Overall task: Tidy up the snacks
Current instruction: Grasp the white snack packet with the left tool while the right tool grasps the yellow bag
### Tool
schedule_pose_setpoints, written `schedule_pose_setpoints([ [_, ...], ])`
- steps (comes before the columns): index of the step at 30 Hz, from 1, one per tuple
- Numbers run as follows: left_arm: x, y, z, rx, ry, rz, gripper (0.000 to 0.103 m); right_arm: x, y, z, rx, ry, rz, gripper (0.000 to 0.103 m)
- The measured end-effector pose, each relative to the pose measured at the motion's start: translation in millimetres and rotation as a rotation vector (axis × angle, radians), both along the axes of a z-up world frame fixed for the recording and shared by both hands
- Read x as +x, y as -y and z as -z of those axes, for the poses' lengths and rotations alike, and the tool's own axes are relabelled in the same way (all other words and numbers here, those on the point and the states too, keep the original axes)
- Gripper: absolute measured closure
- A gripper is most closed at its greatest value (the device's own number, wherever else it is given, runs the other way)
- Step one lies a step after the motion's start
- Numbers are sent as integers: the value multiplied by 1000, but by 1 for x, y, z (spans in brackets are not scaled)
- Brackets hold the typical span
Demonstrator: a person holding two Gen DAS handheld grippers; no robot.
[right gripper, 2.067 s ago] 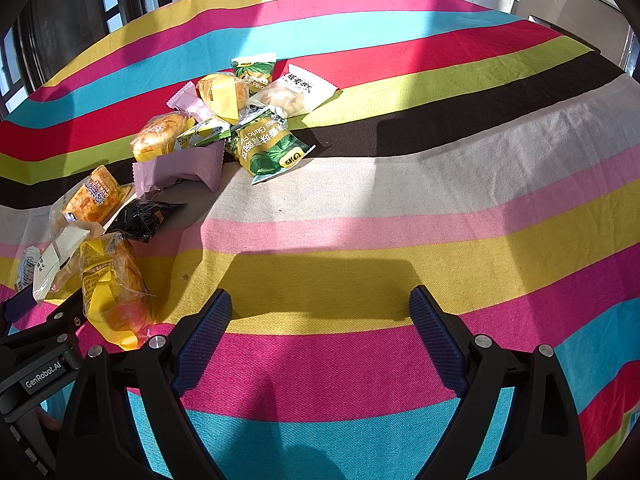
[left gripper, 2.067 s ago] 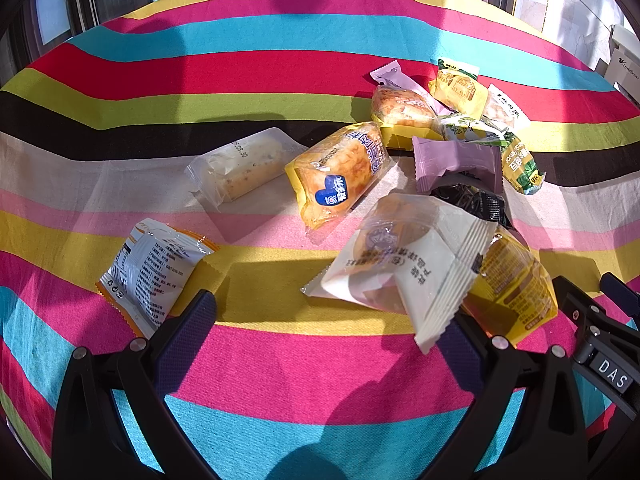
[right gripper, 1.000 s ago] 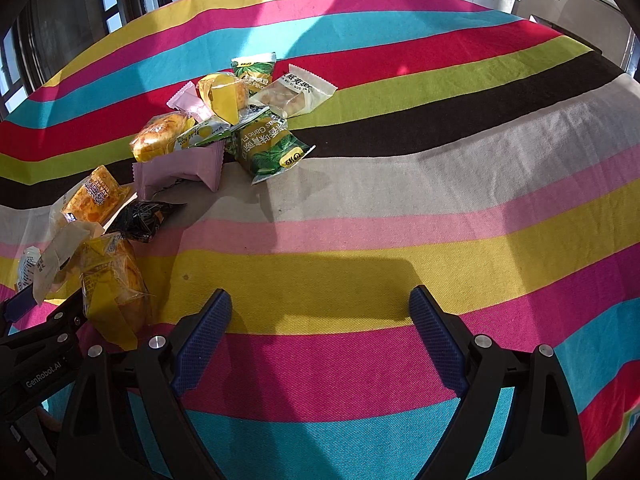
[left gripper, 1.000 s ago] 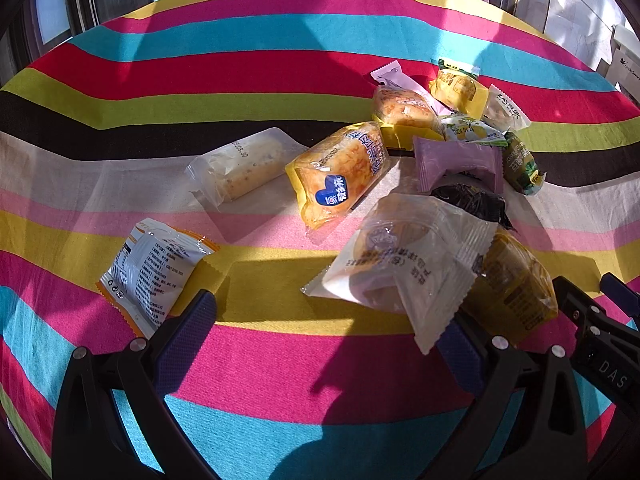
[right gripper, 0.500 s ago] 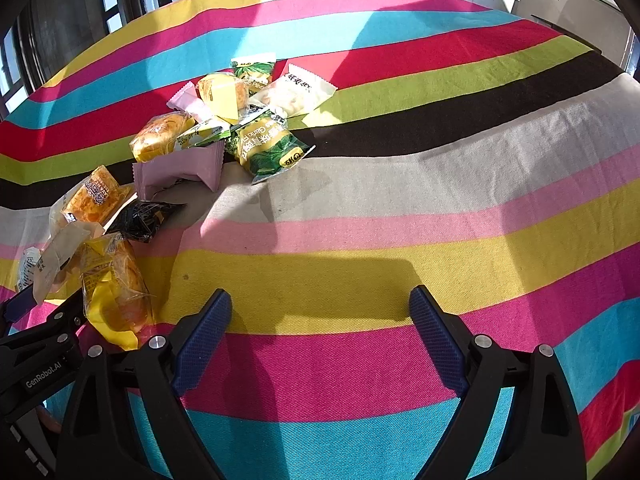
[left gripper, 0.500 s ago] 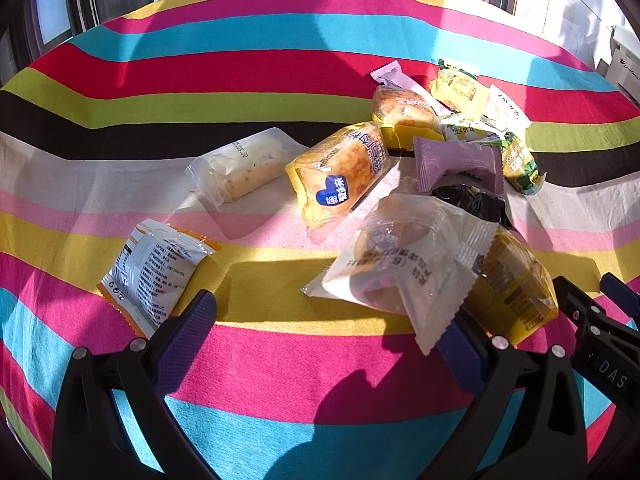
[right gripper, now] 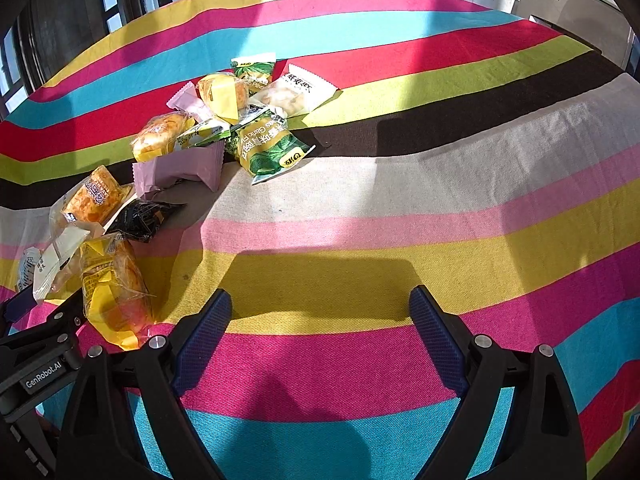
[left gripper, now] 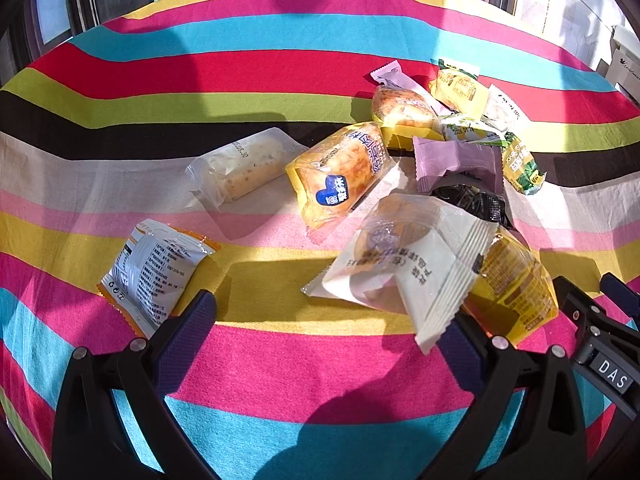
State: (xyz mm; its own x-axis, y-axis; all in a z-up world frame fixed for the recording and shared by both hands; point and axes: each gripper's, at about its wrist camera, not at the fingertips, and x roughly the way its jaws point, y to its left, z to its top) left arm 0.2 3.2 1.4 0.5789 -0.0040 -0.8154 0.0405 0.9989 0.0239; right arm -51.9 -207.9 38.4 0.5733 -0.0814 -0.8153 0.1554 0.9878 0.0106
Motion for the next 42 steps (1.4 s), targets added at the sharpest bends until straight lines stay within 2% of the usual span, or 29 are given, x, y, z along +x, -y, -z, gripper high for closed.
schedule_pose_setpoints([
  [8, -1, 1, 0, 0, 0, -4, 1, 0, 1, 1, -1, 0, -9, 16],
  [11, -5, 2, -1, 0, -20, -18, 1, 2, 6, -2, 9, -47, -100, 16],
  [13, -10, 2, -2, -1, -60, 33, 1, -4, 12, -2, 21, -48, -160, 16],
  [15, -25, -5, -4, -28, -85, 75, 1, -15, 19, -4, 43, -50, -177, 16],
  [17, -49, -23, -9, -101, -65, 76, 1, -28, 22, -7, 74, -55, -206, 16],
  [21, -86, -68, -21, -83, 25, -22, 1, -41, -1, -26, 102, 27, -349, 16],
  [23, -92, -94, -23, -75, 33, -83, 1, -34, -20, -33, 101, 53, -407, 16],
  [27, -83, -131, -28, -88, 20, -143, 1, -3, -62, -28, 79, 28, -488, 16],
  [30, -66, -133, -31, -62, 9, -88, 1, 15, -85, -14, 9, -22, -529, 22],
  [31, -61, -130, -30, -46, 5, -62, 1, 19, -90, -8, -12, -47, -538, 40],
  [33, -48, -124, -26, -9, 9, -33, 1, 17, -91, -8, 0, -42, -554, 58],
  [37, -16, -118, -21, -10, 5, -23, 1, -8, -80, -18, -1, 8, -533, 60],
  [41, 12, -102, -15, -1, -14, 35, 2, -34, -54, -20, 90, 12, -461, 60],
  [42, 16, -98, -12, -13, -25, 47, 10, -38, -48, -21, 118, 17, -447, 60],
])
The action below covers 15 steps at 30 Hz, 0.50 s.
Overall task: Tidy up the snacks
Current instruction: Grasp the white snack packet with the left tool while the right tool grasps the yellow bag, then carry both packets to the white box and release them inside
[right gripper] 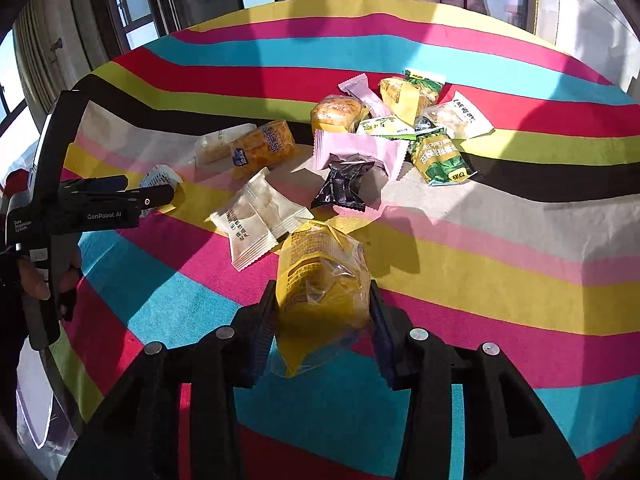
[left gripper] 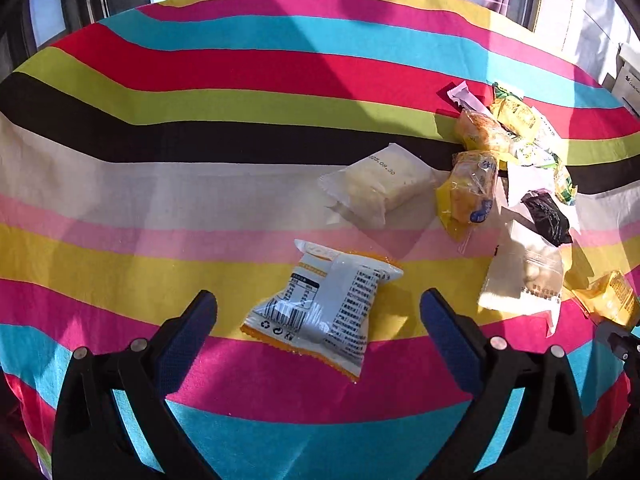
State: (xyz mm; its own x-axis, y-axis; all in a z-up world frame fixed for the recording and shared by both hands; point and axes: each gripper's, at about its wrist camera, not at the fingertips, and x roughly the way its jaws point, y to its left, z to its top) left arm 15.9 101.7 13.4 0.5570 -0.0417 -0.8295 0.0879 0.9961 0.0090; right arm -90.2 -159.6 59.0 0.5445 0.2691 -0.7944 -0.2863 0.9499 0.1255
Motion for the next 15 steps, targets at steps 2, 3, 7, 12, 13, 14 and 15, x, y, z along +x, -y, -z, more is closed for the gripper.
schedule_pose_setpoints([
  [2, 1, 5, 2, -5, -4, -3, 37, -12, 11, -2, 43, 5, 24, 60],
  [3, -3, 6, 0, -10, 2, -2, 54, -17, 14, -3, 49, 8, 31, 60],
  [7, -35, 4, -11, -109, 45, -16, 63, -36, 25, -5, 89, 17, 50, 60],
  [12, -84, 1, -16, -121, 60, -14, 63, -52, 23, -2, 104, 8, 41, 60],
  [13, -93, 1, -16, -117, 60, -10, 63, -55, 21, -1, 107, 9, 39, 60],
  [14, -102, 2, -17, -114, 59, -3, 63, -59, 19, 0, 111, 8, 37, 60],
  [15, -111, 3, -18, -110, 57, 5, 63, -63, 17, 1, 116, 4, 37, 60],
])
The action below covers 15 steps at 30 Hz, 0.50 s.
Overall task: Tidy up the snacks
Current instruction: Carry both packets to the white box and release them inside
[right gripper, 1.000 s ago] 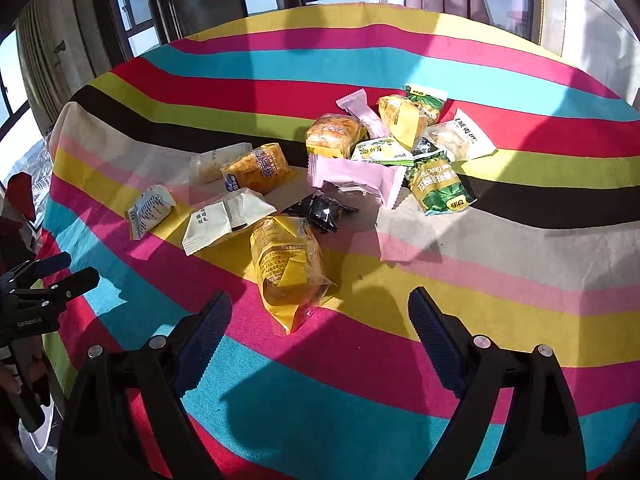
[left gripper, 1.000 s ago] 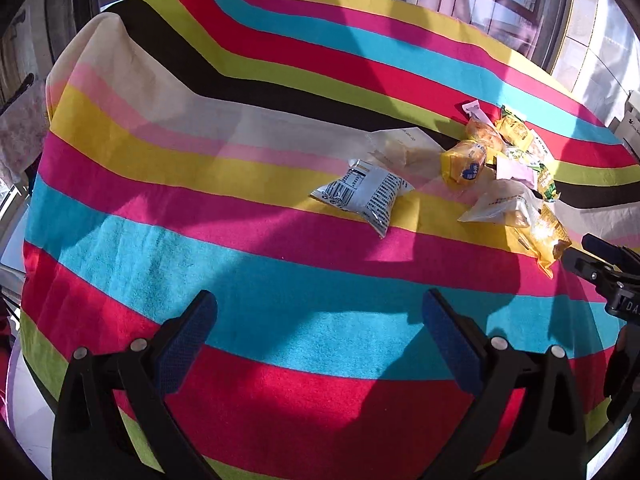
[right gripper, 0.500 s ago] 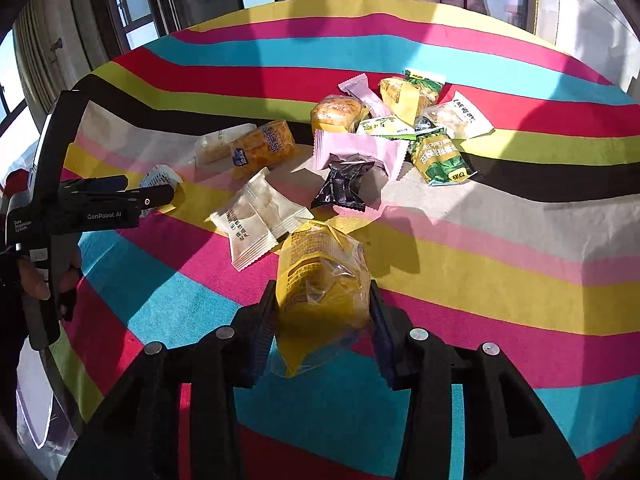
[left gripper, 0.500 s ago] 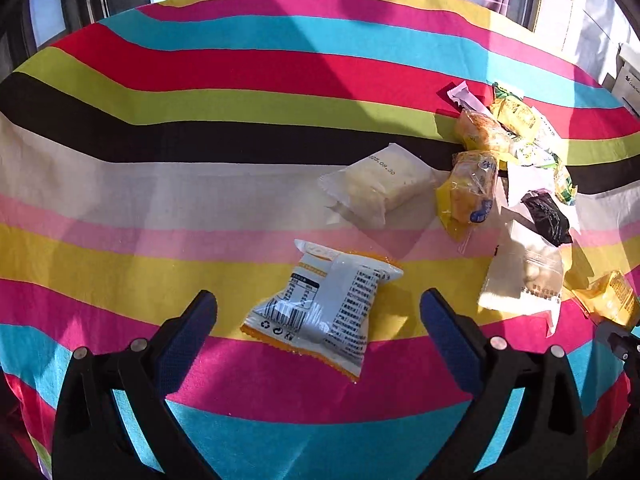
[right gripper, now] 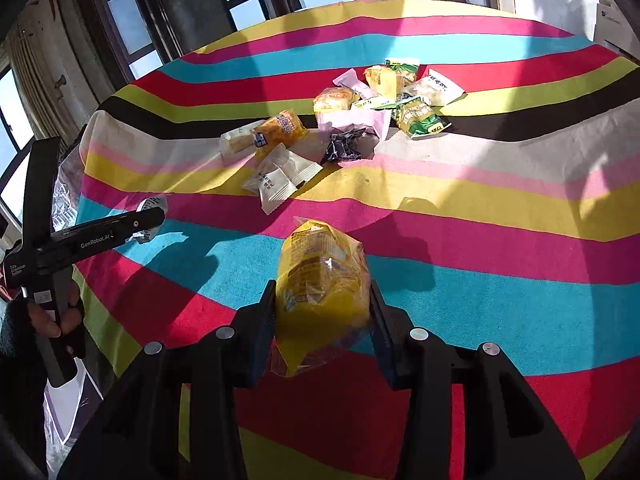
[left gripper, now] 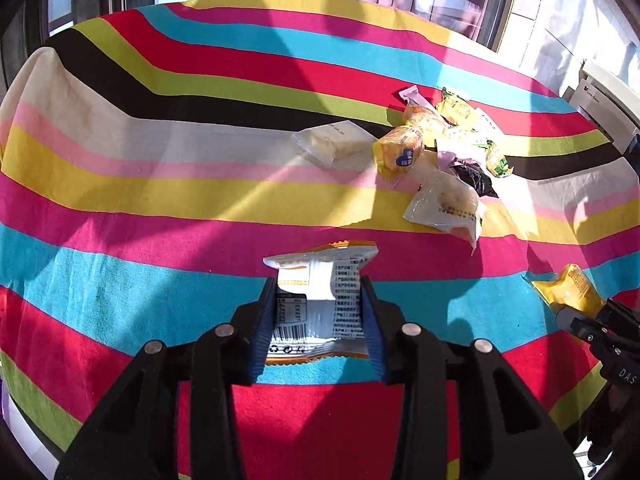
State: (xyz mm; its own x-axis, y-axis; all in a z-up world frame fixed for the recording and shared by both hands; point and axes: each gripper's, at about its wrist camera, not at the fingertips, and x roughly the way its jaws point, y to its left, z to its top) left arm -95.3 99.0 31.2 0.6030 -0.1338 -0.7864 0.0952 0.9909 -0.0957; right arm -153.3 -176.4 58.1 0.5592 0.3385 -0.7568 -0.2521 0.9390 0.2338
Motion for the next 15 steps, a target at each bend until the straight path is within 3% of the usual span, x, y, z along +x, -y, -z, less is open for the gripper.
schedule_pose_setpoints([
  [7, -61, 12, -12, 13, 28, 75, 63, -34, -14, 1, 20, 0, 11, 60],
  [15, -124, 6, -22, -64, 92, 80, 63, -67, -33, -3, -1, 17, -29, 60],
])
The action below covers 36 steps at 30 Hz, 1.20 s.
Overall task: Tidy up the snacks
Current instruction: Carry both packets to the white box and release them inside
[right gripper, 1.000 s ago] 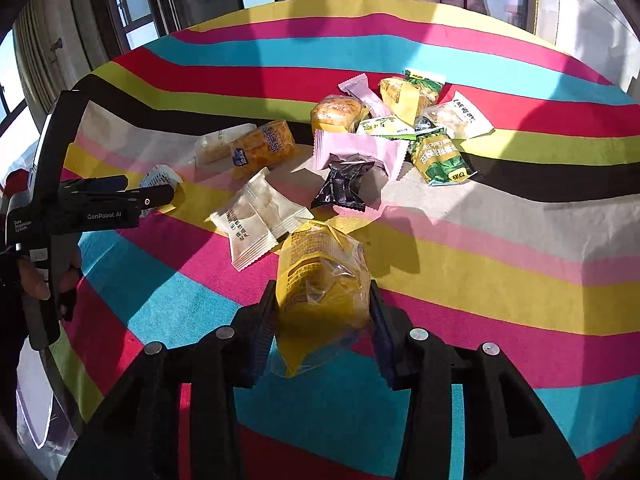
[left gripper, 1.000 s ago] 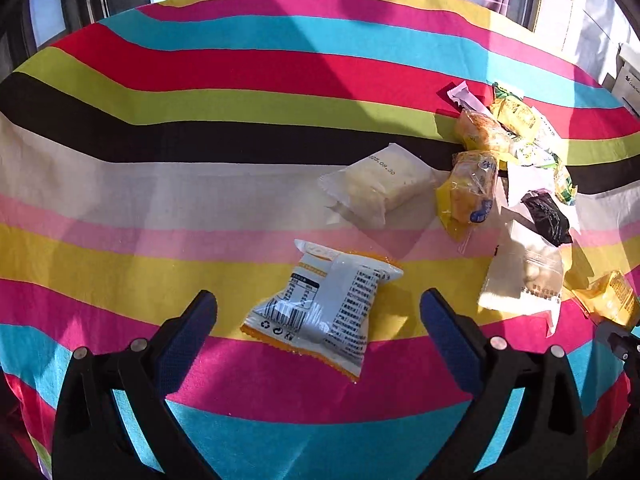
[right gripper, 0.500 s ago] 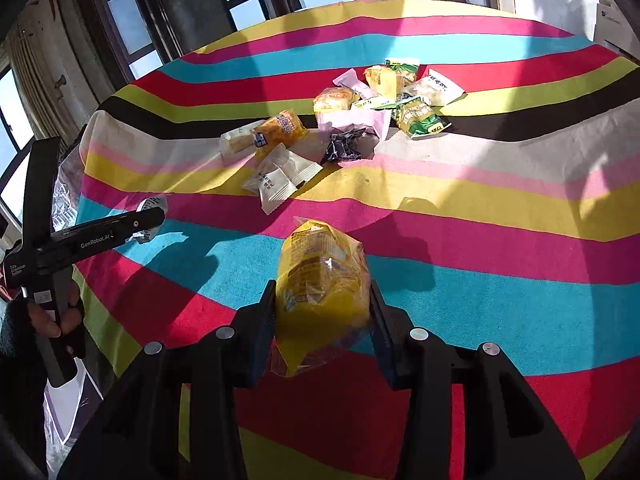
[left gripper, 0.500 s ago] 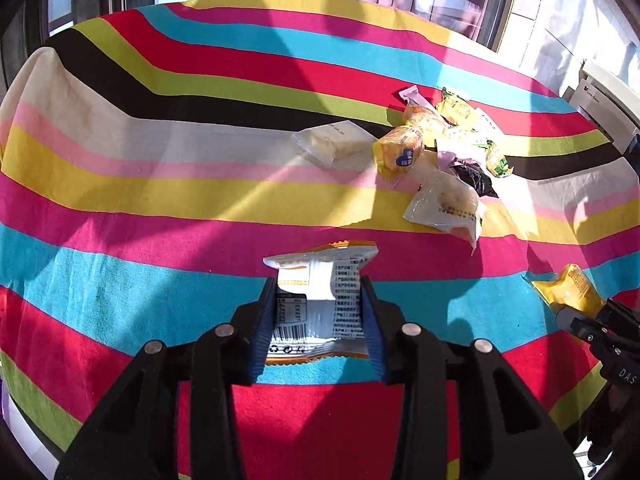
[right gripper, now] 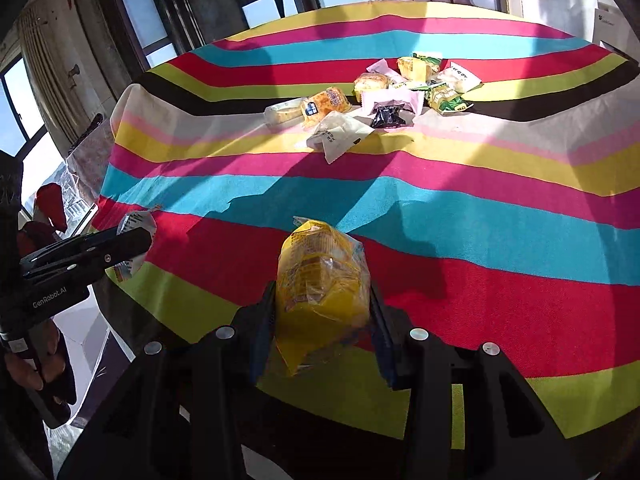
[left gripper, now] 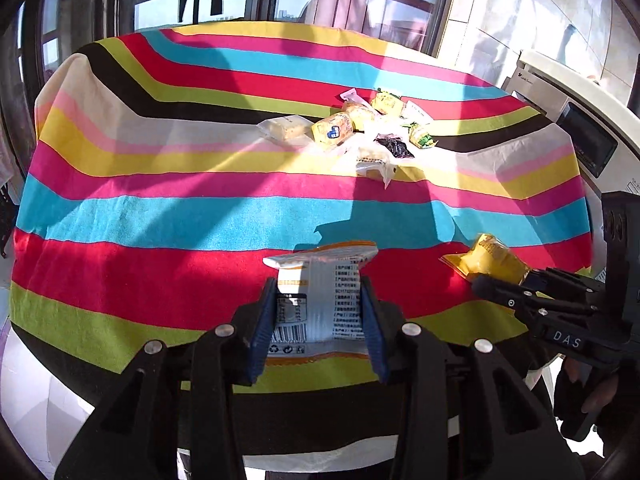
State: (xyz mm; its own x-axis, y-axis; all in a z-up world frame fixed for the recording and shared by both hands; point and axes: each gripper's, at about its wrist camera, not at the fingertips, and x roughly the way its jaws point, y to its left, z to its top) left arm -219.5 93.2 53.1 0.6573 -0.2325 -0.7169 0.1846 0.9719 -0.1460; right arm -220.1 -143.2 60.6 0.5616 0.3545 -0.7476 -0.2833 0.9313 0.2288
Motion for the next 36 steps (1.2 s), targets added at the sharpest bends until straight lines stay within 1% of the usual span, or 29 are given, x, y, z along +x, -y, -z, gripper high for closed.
schedule_pose_setpoints([
  [4, -26, -19, -5, -33, 18, -36, 63, -12, -17, -13, -5, 40, -48, 60],
  [9, -61, -48, -8, -29, 29, -98, 63, -24, -57, -26, -12, 66, -174, 60],
  [14, -98, -94, -11, -38, 44, -229, 63, -48, -120, -33, -63, 103, -383, 60],
  [18, -124, -129, -6, 15, 44, -326, 63, -73, -168, -37, -129, 149, -557, 60],
  [20, -135, -146, 0, 9, 31, -369, 63, -83, -187, -38, -145, 161, -635, 60],
  [23, -149, -168, 8, 30, 17, -442, 63, -97, -213, -38, -159, 153, -735, 60],
  [26, -162, -188, 16, 28, 4, -494, 62, -113, -239, -31, -196, 147, -827, 60],
  [29, -173, -207, 25, 57, -16, -562, 60, -131, -262, -25, -227, 138, -909, 59],
  [30, -176, -213, 27, 65, -22, -585, 53, -135, -268, -23, -224, 134, -935, 59],
  [31, -179, -219, 29, 69, -29, -609, 47, -139, -273, -22, -215, 127, -958, 56],
  [32, -183, -226, 31, 71, -31, -638, 34, -141, -278, -21, -201, 115, -977, 51],
  [33, -187, -232, 30, 73, -29, -666, 23, -142, -280, -21, -188, 108, -986, 37],
  [34, -191, -237, 29, 76, -24, -692, 20, -143, -281, -22, -174, 112, -983, 28],
  [35, -194, -241, 28, 79, -19, -714, 17, -143, -281, -23, -158, 117, -975, 27],
  [36, -195, -244, 27, 82, -17, -732, 10, -143, -280, -24, -139, 115, -965, 27],
])
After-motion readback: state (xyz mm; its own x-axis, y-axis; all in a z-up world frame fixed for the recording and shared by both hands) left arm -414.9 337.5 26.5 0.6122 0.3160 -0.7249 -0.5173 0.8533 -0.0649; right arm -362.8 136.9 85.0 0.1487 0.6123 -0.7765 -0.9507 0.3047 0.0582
